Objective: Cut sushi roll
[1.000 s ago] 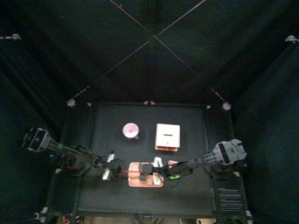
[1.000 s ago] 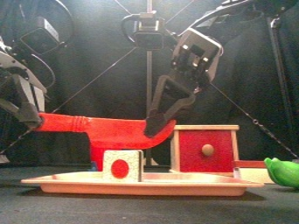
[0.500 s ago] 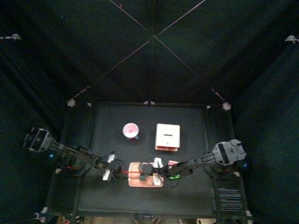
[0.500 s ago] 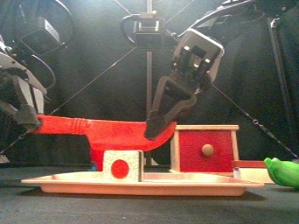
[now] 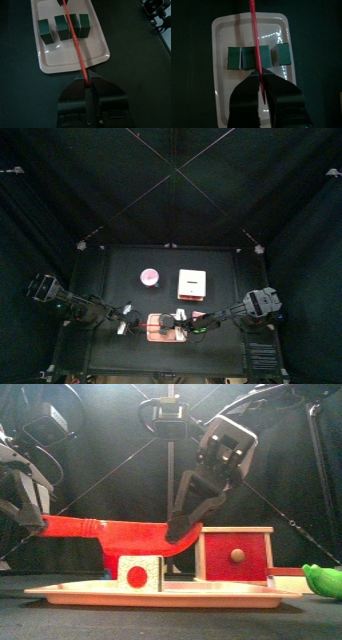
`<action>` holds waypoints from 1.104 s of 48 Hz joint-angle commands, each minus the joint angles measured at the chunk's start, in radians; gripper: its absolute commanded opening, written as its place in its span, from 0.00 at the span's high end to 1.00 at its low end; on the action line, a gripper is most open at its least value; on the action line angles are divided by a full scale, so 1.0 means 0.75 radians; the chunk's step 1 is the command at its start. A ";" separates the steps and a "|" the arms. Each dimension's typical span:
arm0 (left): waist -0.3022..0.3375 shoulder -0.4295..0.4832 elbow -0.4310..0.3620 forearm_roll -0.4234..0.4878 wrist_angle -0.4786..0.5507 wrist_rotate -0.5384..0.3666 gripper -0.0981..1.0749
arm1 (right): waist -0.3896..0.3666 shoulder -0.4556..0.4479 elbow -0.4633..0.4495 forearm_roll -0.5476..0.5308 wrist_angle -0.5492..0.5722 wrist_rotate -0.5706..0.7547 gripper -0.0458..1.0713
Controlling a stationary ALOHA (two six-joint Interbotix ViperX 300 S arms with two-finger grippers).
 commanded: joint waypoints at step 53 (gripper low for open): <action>-0.027 0.166 -0.029 -0.067 -0.014 0.000 0.64 | -0.016 0.106 -0.041 0.049 -0.004 -0.002 0.59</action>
